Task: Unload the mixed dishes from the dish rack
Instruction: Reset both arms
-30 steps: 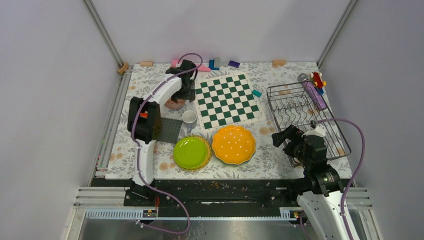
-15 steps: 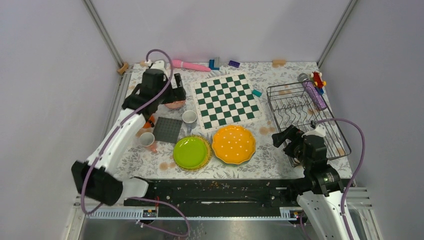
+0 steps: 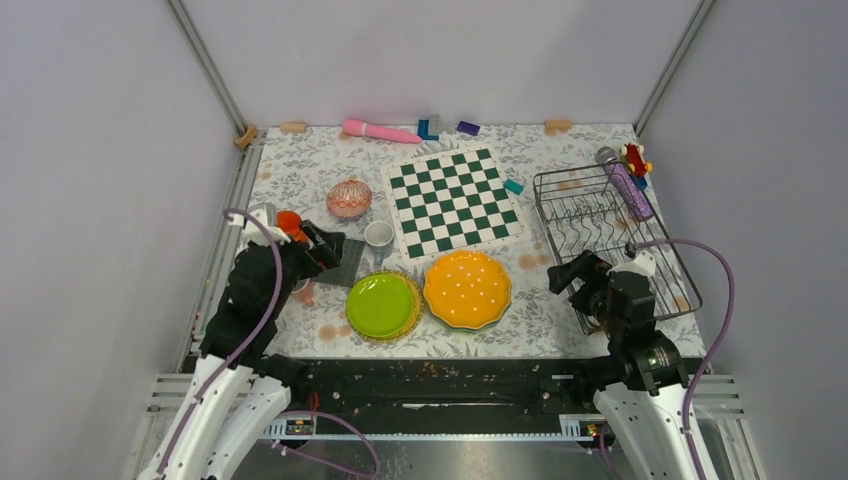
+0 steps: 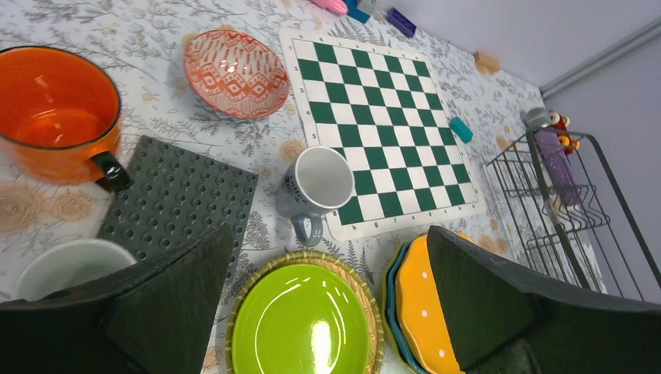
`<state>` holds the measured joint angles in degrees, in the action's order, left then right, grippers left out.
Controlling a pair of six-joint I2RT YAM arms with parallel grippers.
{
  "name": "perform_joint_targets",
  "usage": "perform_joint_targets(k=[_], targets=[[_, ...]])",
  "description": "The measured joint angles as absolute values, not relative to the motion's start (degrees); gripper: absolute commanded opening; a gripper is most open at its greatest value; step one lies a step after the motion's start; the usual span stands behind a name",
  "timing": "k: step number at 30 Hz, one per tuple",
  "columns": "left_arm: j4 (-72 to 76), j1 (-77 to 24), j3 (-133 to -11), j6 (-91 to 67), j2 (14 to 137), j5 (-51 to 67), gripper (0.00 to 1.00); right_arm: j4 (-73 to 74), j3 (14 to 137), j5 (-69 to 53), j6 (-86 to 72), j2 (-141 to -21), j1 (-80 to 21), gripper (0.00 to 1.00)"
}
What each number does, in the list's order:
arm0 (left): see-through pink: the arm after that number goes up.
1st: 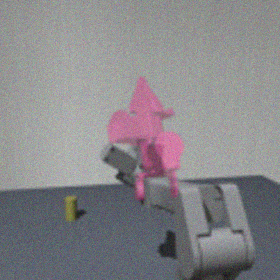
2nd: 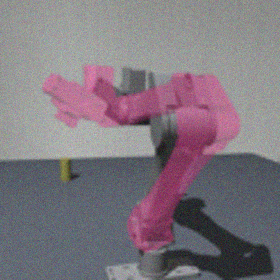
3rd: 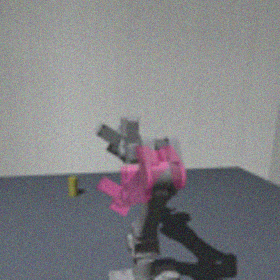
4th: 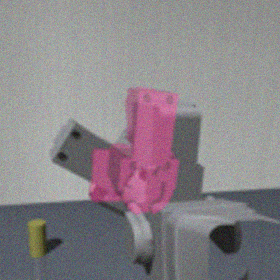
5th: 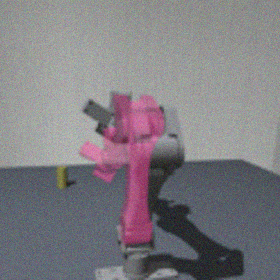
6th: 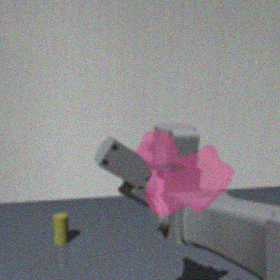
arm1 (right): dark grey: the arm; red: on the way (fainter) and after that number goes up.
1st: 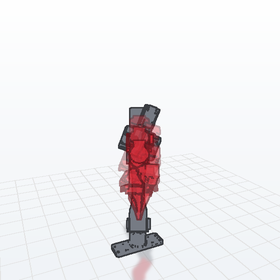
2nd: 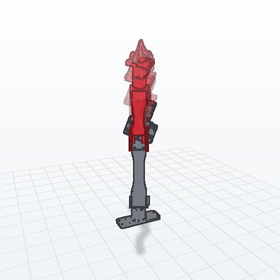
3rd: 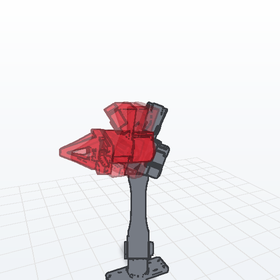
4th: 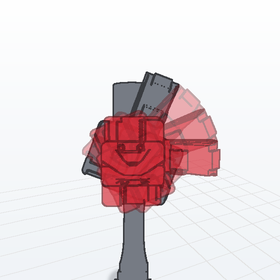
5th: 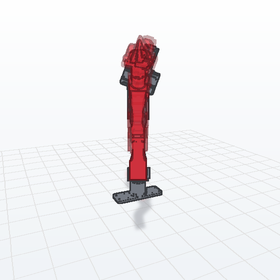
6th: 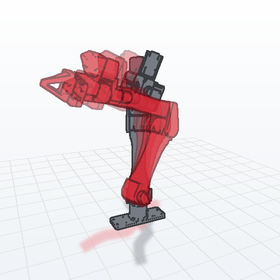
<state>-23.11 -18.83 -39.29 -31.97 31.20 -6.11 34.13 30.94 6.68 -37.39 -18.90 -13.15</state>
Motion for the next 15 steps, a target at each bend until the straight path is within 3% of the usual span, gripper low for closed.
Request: perform_joint_targets(k=[7, 15], targets=[[-25.2, -18.8, -36.5, -34.4, 24.2, -10.0, 0.99, 34.5, 31.0, 8.3, -37.9, -17.8, -13.1, 1.00], [-26.2, -18.8, -36.2, -35.0, 25.4, -10.3, 0.99, 34.5, 31.0, 9.7, -37.8, -16.5, -13.1, 1.00]])
